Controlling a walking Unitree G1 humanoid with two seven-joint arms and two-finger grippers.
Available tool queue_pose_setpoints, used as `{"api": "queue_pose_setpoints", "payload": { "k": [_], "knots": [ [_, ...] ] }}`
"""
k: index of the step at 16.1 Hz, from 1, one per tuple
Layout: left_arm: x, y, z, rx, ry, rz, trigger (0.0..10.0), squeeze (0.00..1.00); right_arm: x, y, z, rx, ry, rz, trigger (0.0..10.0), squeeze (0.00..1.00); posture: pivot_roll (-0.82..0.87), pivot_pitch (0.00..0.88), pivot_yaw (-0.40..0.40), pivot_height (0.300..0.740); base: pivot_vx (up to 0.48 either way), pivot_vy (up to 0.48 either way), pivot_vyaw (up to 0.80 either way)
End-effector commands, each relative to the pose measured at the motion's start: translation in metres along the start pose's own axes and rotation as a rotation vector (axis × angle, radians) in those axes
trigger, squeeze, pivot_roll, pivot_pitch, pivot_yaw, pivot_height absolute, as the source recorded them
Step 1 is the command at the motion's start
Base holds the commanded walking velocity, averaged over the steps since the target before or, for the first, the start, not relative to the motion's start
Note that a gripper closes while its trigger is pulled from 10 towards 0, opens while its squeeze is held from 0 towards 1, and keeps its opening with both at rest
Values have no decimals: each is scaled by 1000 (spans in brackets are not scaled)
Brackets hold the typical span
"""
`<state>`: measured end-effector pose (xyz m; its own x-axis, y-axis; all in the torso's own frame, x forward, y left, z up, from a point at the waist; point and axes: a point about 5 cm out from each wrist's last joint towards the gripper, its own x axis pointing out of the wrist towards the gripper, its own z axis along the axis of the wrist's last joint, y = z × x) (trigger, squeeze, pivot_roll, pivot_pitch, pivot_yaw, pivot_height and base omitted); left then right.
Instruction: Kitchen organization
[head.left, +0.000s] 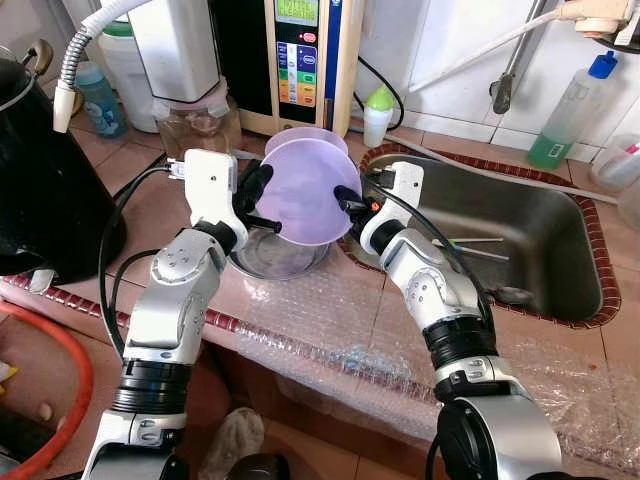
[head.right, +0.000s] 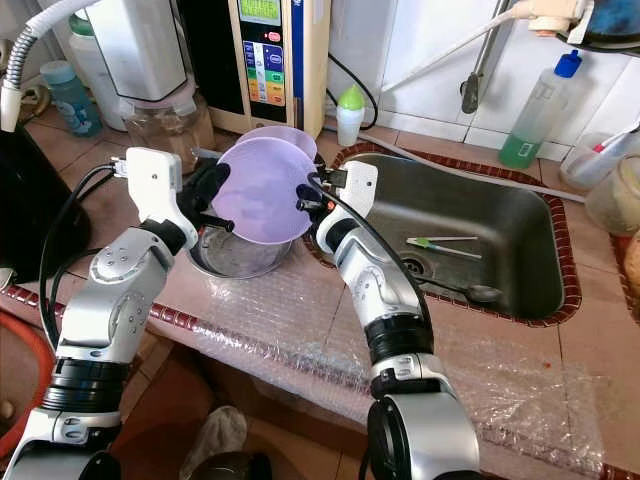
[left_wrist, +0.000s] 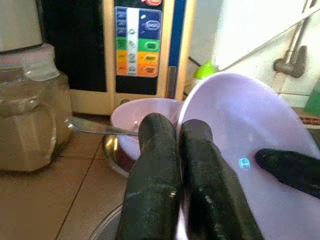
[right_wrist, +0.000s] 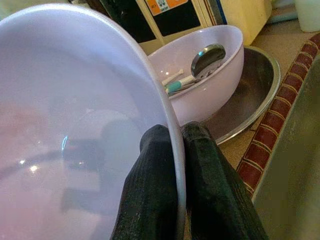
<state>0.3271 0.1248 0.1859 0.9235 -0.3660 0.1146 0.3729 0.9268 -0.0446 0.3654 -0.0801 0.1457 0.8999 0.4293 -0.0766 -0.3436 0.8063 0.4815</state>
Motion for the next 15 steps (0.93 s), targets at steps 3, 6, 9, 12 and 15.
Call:
{"api": "queue_pose_setpoints", "payload": {
  "k": [3,6,9,12,15],
  "knots": [
    [0,0,12,12,-71,-5,10000,1000,-1,-8,14,42,-50,-48,0,0,60,0,22,740,0,0,0],
    [-1,2,22,13,-145,18,10000,1000,-2,-2,36,72,-182,-27,0,0,59,0,20,740,0,0,0],
    [-3,8,16,13,-118,47,10000,1000,-12,-11,77,76,-408,-98,0,0,61,0,18,740,0,0,0],
    [-7,10,10,37,-94,57,10000,1000,-27,-32,103,-13,-527,-212,0,0,64,0,17,740,0,0,0],
    [-13,14,-1,59,-48,80,10000,1000,-42,-68,102,-134,-503,-431,0,0,67,0,17,740,0,0,0]
  ]
}}
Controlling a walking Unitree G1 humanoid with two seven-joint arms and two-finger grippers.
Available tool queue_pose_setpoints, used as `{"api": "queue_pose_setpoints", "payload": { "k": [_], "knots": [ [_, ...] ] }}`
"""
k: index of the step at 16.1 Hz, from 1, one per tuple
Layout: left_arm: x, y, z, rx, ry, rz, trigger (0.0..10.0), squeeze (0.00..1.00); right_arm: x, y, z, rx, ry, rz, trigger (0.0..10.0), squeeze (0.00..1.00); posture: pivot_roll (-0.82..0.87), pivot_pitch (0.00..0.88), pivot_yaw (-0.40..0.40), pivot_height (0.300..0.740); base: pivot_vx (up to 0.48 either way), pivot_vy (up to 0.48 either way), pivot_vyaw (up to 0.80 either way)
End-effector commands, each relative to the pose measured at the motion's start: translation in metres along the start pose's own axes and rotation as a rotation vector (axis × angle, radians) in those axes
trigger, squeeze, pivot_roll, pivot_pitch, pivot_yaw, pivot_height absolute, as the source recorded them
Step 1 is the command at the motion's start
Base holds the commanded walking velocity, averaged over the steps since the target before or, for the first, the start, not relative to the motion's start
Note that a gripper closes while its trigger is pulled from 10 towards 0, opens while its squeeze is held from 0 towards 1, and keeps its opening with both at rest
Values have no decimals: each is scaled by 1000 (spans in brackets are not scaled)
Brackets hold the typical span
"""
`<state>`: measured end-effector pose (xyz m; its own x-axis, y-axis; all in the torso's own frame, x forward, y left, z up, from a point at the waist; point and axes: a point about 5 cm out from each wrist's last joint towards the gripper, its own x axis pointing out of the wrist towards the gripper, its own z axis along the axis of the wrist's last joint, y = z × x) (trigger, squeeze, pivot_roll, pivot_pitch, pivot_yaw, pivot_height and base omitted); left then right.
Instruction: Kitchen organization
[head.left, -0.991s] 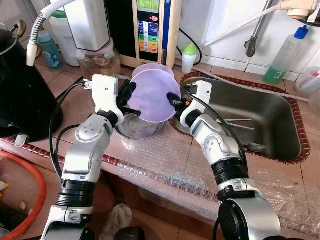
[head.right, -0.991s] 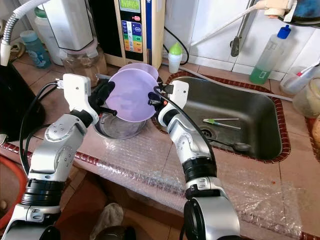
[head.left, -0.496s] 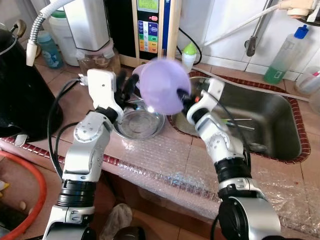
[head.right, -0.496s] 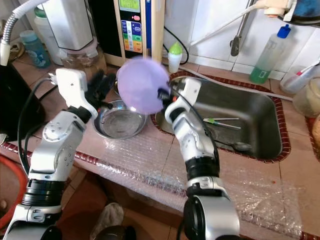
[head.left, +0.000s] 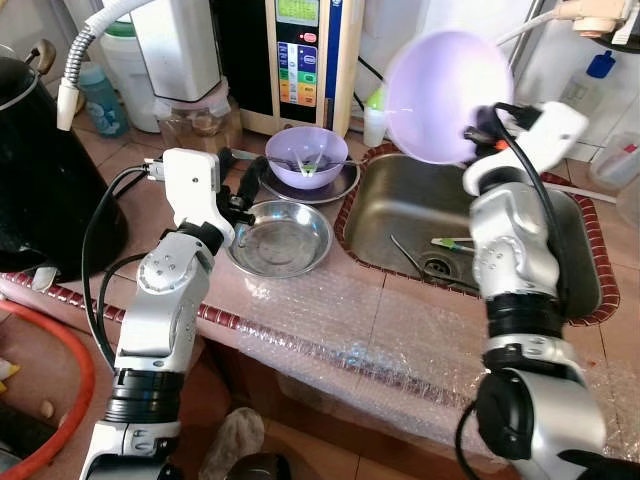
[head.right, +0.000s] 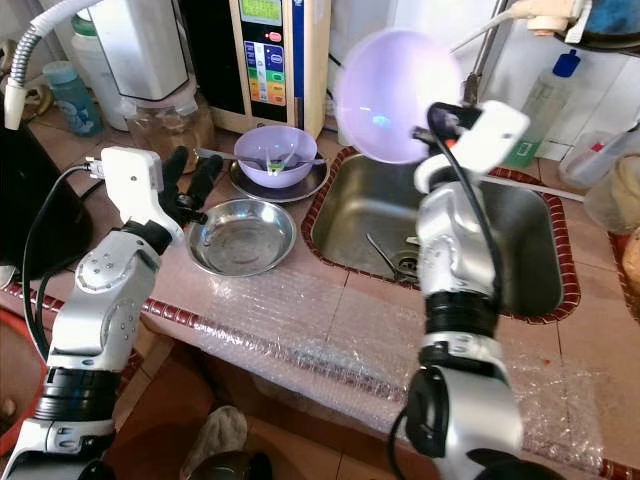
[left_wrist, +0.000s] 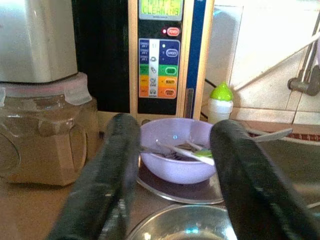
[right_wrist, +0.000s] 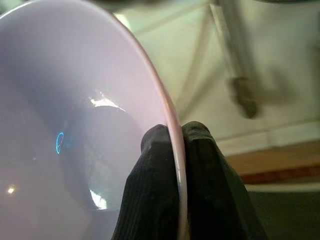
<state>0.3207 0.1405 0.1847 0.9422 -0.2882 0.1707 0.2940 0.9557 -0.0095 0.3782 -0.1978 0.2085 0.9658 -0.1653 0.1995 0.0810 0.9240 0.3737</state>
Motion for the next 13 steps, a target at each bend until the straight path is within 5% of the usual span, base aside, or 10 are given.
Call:
{"api": "queue_pose_setpoints", "payload": {
  "k": [1,3,7,8,9,10,11,13],
  "knots": [
    [-7,4,-14,17,56,20,10000,1000,-8,-22,-20,-26,86,-116,0,0,69,0,19,740,0,0,0],
    [-17,2,-37,18,139,30,10000,1000,-23,-46,-47,30,182,-275,0,0,67,0,23,740,0,0,0],
    [-23,4,-55,25,218,53,10000,1000,-42,-49,-82,-2,320,-343,0,0,62,0,31,740,0,0,0],
    [-23,5,-56,24,222,55,10000,1000,-43,-48,-85,1,333,-341,1373,0,61,0,33,740,0,0,0],
    [-24,7,-60,28,251,62,10000,1000,-48,-47,-93,-31,371,-350,10000,741,60,0,34,740,0,0,0],
    [-25,11,-65,-7,270,76,10000,529,-55,-47,-103,-34,418,-367,10000,1000,59,0,35,740,0,0,0],
    [-25,17,-68,-2,296,102,10000,0,-58,-46,-107,-28,438,-364,10000,1000,58,0,37,740,0,0,0],
    [-27,24,-73,-21,341,124,10000,0,-61,-43,-111,-28,449,-359,10000,1000,57,0,40,740,0,0,0]
  ]
}}
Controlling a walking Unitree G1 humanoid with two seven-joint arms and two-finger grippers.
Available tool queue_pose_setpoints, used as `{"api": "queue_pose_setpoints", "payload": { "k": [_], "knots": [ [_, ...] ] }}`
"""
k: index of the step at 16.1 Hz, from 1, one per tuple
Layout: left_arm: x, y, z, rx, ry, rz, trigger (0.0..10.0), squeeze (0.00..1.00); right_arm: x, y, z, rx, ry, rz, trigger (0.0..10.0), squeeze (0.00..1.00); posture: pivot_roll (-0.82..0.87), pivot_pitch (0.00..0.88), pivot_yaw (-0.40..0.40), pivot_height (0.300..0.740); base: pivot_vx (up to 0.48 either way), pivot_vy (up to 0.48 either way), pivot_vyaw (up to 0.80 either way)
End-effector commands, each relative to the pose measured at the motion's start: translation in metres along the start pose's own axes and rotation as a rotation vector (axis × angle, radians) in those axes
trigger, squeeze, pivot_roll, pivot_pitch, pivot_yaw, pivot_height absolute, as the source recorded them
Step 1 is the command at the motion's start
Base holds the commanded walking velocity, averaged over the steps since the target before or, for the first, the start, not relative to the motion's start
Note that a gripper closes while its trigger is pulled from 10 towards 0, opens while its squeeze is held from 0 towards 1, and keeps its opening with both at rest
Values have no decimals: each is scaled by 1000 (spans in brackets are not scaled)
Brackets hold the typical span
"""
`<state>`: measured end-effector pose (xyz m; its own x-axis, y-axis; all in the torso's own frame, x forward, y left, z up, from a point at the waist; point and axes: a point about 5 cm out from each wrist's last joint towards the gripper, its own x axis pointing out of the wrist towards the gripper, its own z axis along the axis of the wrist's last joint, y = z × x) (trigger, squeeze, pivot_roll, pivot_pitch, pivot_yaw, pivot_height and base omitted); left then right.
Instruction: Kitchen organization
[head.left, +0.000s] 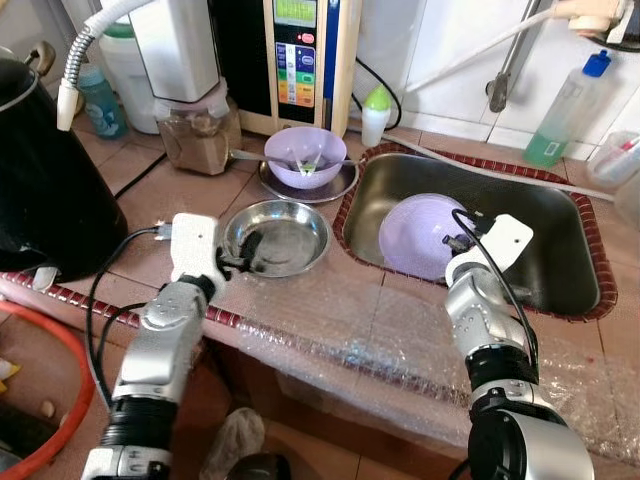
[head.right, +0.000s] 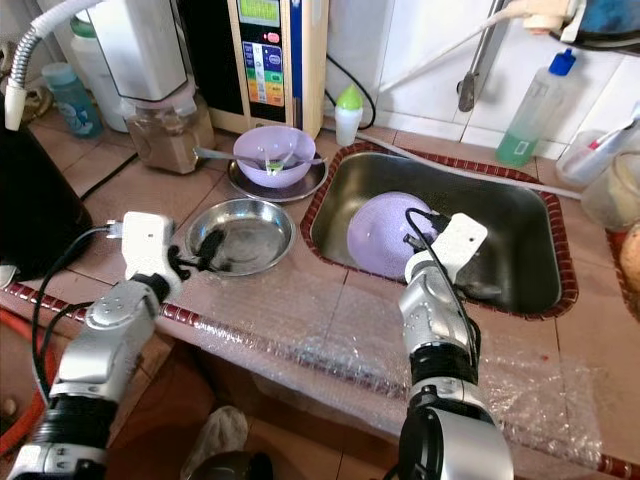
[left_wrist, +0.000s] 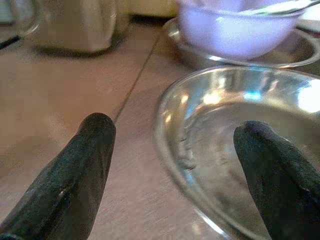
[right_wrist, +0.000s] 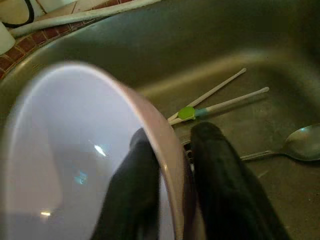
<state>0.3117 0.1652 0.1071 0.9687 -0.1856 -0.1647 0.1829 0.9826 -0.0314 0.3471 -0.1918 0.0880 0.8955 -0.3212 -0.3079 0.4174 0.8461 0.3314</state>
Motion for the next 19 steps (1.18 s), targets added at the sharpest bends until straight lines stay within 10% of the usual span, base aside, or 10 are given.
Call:
{"api": "queue_pose_setpoints", "payload": {
  "k": [1,6,7,9,18,19],
  "knots": [
    [2,4,-3,-7,45,12,10000,0,-3,-2,-11,-8,37,-9,10000,1000,55,0,40,740,0,0,0],
    [7,1,-10,-153,131,-18,10000,0,-8,9,-5,-57,-27,82,10000,1000,56,0,43,740,0,0,0],
    [7,-1,-12,-194,157,-32,8784,0,-9,11,-5,-66,-31,88,10000,1000,55,0,44,740,0,0,0],
    [7,-3,-15,-268,198,-40,0,0,-10,13,-5,-69,-36,92,10000,1000,55,0,46,740,0,0,0],
    [0,7,-22,-292,312,-14,0,0,-11,19,-3,-53,-25,128,10000,1000,56,0,50,740,0,0,0],
    [-3,8,-23,-313,329,-24,0,0,-12,23,-2,-60,-20,159,10000,651,56,0,50,740,0,0,0]
  ]
}}
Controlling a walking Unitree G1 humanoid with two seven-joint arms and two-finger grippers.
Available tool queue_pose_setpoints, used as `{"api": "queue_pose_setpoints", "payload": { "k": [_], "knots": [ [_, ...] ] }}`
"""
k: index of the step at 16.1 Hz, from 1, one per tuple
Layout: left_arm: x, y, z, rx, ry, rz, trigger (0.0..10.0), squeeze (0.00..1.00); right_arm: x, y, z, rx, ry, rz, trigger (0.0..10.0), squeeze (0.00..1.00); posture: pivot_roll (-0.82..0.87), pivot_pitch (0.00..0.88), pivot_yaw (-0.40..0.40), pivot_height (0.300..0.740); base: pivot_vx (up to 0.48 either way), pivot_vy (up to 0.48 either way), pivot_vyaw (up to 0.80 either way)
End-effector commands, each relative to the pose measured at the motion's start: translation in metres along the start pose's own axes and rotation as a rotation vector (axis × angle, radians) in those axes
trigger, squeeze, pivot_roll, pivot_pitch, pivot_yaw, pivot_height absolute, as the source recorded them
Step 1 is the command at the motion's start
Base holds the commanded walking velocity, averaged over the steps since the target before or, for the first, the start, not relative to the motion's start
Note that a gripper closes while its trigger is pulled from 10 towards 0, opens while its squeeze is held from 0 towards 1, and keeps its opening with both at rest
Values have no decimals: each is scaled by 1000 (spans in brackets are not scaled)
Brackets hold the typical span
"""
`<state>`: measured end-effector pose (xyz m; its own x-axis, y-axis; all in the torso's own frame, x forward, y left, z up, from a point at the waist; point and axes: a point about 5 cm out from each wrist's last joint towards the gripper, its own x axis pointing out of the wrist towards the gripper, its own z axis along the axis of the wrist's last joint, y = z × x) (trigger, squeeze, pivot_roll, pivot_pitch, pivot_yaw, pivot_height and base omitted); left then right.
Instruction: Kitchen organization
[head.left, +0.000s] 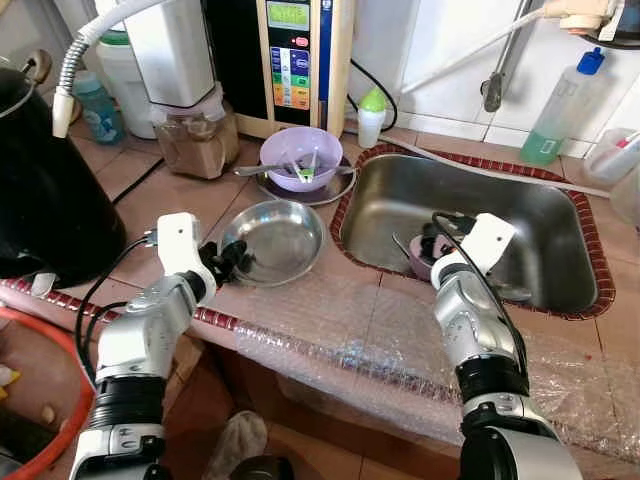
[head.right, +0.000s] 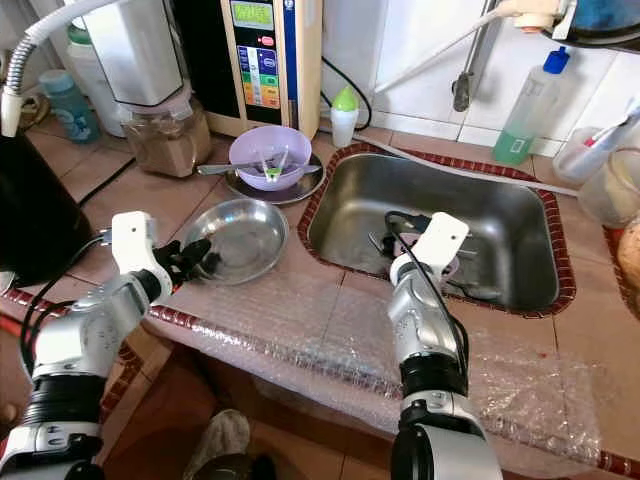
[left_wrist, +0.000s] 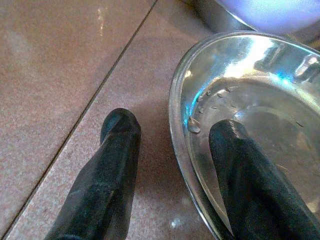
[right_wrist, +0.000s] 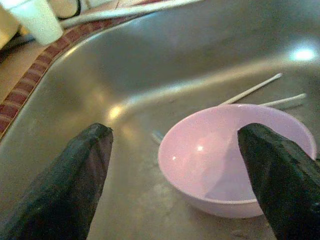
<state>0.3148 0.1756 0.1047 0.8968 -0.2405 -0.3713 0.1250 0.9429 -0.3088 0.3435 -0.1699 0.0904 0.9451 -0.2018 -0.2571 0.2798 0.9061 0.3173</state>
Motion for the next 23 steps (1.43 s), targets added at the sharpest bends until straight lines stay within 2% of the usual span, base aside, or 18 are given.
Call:
{"api": "queue_pose_setpoints", "payload": {
  "k": [1,2,6,10,12,14,16,17,18,19,22,23],
  "knots": [
    [-3,4,-23,-20,120,6,0,0,0,8,5,-11,-9,37,10000,27,57,0,49,740,0,0,0],
    [-4,5,-24,-21,124,8,0,0,0,7,5,-11,-6,35,10000,0,57,0,49,740,0,0,0],
    [-12,7,-29,17,125,20,0,0,0,8,2,-13,21,57,10000,0,61,0,44,740,0,0,0],
    [-13,-5,-29,74,38,0,0,0,0,13,6,-31,11,99,10000,0,65,0,32,740,0,0,0],
    [-12,-15,-28,130,-4,-14,0,0,-6,30,20,-22,-101,235,10000,0,65,0,28,740,0,0,0],
    [-13,-24,-22,132,-73,-22,0,0,-18,48,40,-15,-229,382,10000,0,58,0,26,740,0,0,0],
    [-12,-30,-16,141,-138,-24,0,0,-26,59,48,-16,-263,484,10000,0,57,0,26,740,0,0,0],
    [-11,-32,-13,153,-169,-9,0,0,-32,65,56,-47,-302,551,10000,0,54,0,25,740,0,0,0],
    [-11,-33,-11,147,-184,-8,0,0,-35,68,57,-52,-304,591,10000,0,54,0,25,740,0,0,0],
    [-10,-33,-7,157,-210,-1,0,0,-43,72,55,-96,-291,683,10000,0,50,0,25,740,0,0,0],
    [-8,-36,4,173,-280,2,0,0,-60,73,31,-124,-126,897,10000,0,49,0,23,740,0,0,0],
    [-8,-36,6,173,-293,4,0,0,-64,72,27,-124,-95,930,10000,0,49,0,23,740,0,0,0]
  ]
}}
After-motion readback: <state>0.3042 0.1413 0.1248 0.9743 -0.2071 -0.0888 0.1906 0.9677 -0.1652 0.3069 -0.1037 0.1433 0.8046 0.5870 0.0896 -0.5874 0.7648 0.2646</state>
